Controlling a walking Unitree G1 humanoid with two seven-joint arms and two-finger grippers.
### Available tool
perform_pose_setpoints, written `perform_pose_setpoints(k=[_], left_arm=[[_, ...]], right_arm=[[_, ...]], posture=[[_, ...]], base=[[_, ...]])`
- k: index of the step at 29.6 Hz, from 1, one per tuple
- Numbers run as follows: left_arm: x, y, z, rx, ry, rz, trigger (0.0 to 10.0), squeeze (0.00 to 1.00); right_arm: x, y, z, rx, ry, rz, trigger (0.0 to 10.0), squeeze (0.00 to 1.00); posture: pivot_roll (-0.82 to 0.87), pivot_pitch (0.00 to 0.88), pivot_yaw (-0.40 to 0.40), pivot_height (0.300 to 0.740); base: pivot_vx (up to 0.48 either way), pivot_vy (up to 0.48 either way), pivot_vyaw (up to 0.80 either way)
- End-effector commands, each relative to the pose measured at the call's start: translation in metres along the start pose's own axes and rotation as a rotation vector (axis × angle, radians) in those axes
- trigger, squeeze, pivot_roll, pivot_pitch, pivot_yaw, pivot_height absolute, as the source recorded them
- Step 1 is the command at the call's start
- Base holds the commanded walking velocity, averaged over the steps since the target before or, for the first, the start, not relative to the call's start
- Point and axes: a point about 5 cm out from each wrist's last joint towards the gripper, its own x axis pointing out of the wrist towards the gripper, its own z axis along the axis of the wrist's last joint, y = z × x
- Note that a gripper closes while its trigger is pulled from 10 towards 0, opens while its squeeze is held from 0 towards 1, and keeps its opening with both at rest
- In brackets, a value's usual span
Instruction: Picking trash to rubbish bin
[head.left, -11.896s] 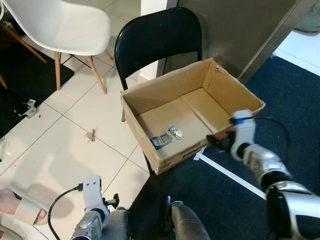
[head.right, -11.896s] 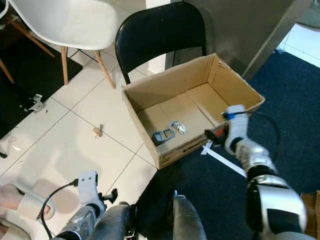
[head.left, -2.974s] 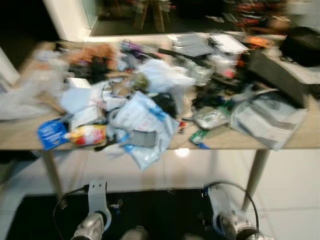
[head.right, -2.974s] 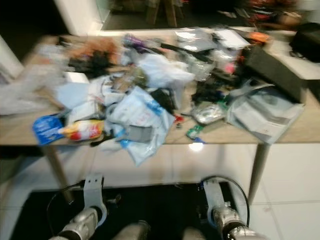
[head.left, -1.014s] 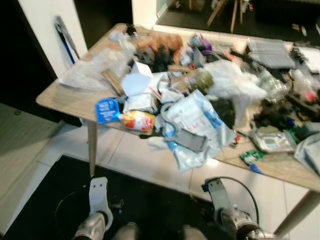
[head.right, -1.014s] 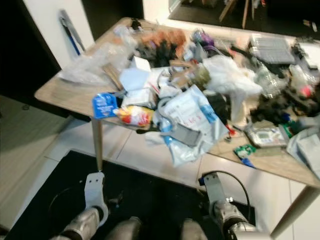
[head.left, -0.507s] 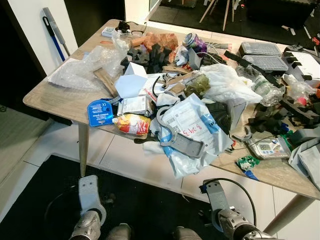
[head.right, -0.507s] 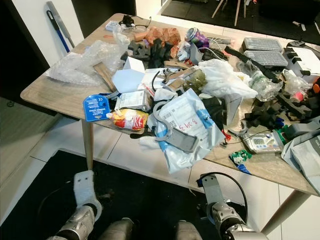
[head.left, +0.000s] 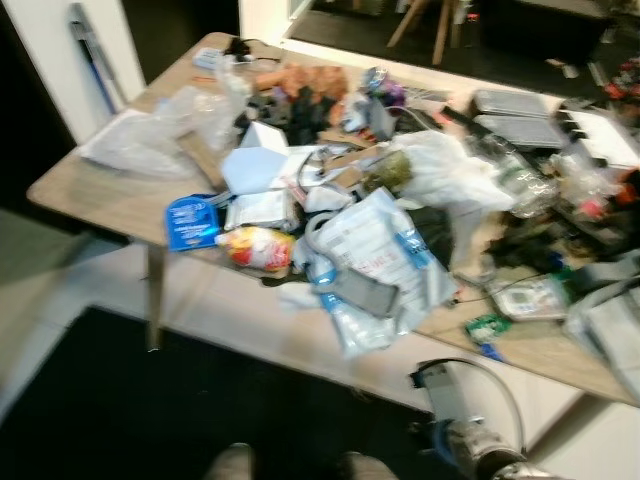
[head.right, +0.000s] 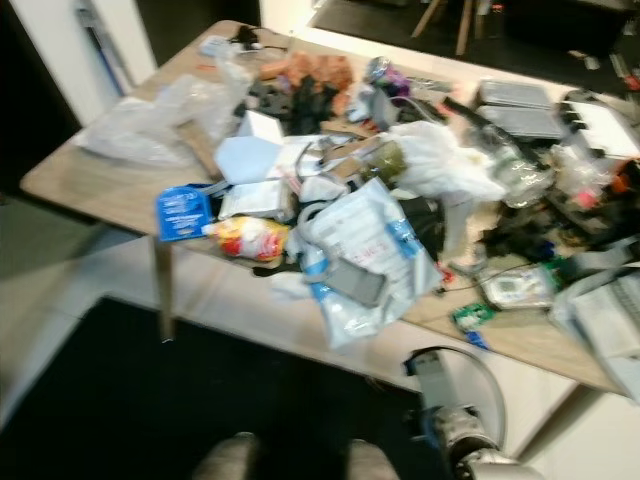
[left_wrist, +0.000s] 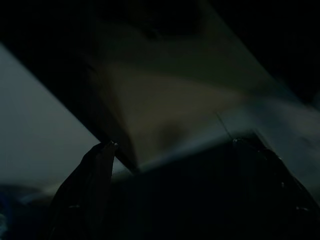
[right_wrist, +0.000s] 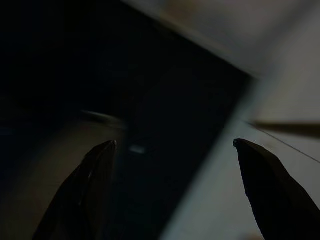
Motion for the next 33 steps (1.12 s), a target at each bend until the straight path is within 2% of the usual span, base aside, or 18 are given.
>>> perform_pose_setpoints(k=[1, 6, 8, 10, 11, 14, 16, 17, 18, 19, 20, 23, 24, 26, 28, 30, 32, 33], left_arm=[[-0.012, -0.015, -0.037, 0.084, 0.137, -0.095, 10.0, 0.00], [-0.018, -0.021, -0.052, 0.180, 0.179, -0.202, 10.0, 0.00], [-0.018, -0.017, -0.053, 0.164, 0.179, -0.195, 10.0, 0.00], [-0.014, -0.009, -0.045, 0.036, 0.160, -0.172, 10.0, 0.00], [-0.014, -0.009, -0.045, 0.036, 0.160, -0.172, 10.0, 0.00], [-0.004, -0.009, -0.014, -0.237, 0.050, -0.209, 10.0, 0.00], [0.001, -0.021, 0.018, -0.388, -0.062, -0.336, 10.0, 0.00], [0.001, -0.021, 0.018, -0.388, -0.062, -0.336, 10.0, 0.00], [0.002, -0.029, 0.031, -0.417, -0.107, -0.411, 10.0, 0.00], [0.000, -0.043, 0.050, -0.417, -0.169, -0.536, 10.0, 0.00], [0.000, -0.043, 0.050, -0.417, -0.169, -0.536, 10.0, 0.00], [-0.011, -0.082, 0.090, -0.333, -0.315, -0.841, 10.0, 0.00], [-0.011, -0.082, 0.090, -0.333, -0.315, -0.841, 10.0, 0.00], [-0.026, -0.109, 0.112, -0.264, -0.403, -1.056, 10.0, 0.00], [-0.040, -0.129, 0.122, -0.207, -0.450, -1.215, 10.0, 0.00], [-0.045, -0.135, 0.123, -0.185, -0.458, -1.266, 10.0, 0.00], [-0.061, -0.154, 0.122, -0.145, -0.471, -1.440, 10.0, 0.00], [-0.061, -0.154, 0.122, -0.145, -0.471, -1.440, 10.0, 0.00]], right_arm=[[0.000, 0.003, -0.006, 0.011, 0.018, 0.011, 10.0, 0.00], [0.000, 0.003, -0.005, 0.015, 0.010, 0.006, 10.0, 0.00], [0.000, 0.003, -0.005, 0.016, 0.009, 0.003, 10.0, 0.00], [0.000, 0.003, -0.005, 0.019, 0.005, -0.003, 10.0, 0.00], [0.000, 0.003, -0.005, 0.019, 0.005, -0.003, 10.0, 0.00], [0.000, 0.002, -0.005, 0.030, -0.005, -0.005, 10.0, 0.00], [0.000, 0.003, -0.004, 0.038, -0.012, -0.002, 10.0, 0.00], [0.000, 0.003, -0.004, 0.038, -0.012, -0.002, 10.0, 0.00], [0.000, 0.003, -0.004, 0.041, -0.016, 0.000, 10.0, 0.00], [0.000, 0.003, -0.004, 0.044, -0.020, 0.002, 10.0, 0.00], [0.000, 0.003, -0.004, 0.044, -0.020, 0.002, 10.0, 0.00], [0.000, 0.002, -0.002, 0.058, -0.037, 0.001, 10.0, 0.00], [0.000, 0.002, -0.002, 0.058, -0.037, 0.001, 10.0, 0.00], [0.000, 0.003, -0.001, 0.090, -0.063, -0.002, 10.0, 0.00], [0.000, 0.000, 0.001, 0.105, -0.082, -0.006, 10.0, 0.00], [-0.001, -0.003, 0.003, 0.105, -0.088, -0.008, 10.0, 0.00], [-0.007, -0.048, 0.007, 0.103, -0.105, -0.049, 10.0, 0.00], [-0.007, -0.048, 0.007, 0.103, -0.105, -0.049, 10.0, 0.00]], posture=[[0.04, 0.132, 0.001, 0.740], [0.03, 0.133, 0.000, 0.740], [0.03, 0.133, 0.000, 0.740], [0.03, 0.136, -0.004, 0.740], [0.03, 0.136, -0.004, 0.740], [0.03, 0.138, -0.006, 0.740], [0.03, 0.139, -0.006, 0.740], [0.03, 0.139, -0.006, 0.740], [0.04, 0.139, -0.006, 0.740], [0.04, 0.139, -0.008, 0.740], [0.04, 0.139, -0.008, 0.740], [0.04, 0.138, -0.007, 0.740], [0.04, 0.138, -0.007, 0.740], [0.04, 0.130, -0.005, 0.740], [0.04, 0.130, -0.005, 0.740], [0.04, 0.130, -0.005, 0.740], [0.03, 0.120, -0.010, 0.740], [0.03, 0.120, -0.010, 0.740]], base=[[0.000, 0.000, 0.00], [0.000, 0.000, 0.00], [0.000, 0.000, 0.00], [0.000, 0.000, 0.00], [0.000, 0.000, 0.00], [0.000, 0.000, 0.00], [0.000, 0.000, 0.00], [0.000, 0.000, 0.00], [0.000, 0.000, 0.00], [0.000, 0.000, 0.00], [0.000, 0.000, 0.00], [0.000, 0.000, 0.00], [0.000, 0.000, 0.00], [0.000, 0.000, 0.00], [0.000, 0.000, 0.00], [0.000, 0.000, 0.00], [0.000, 0.000, 0.00], [0.000, 0.000, 0.00]])
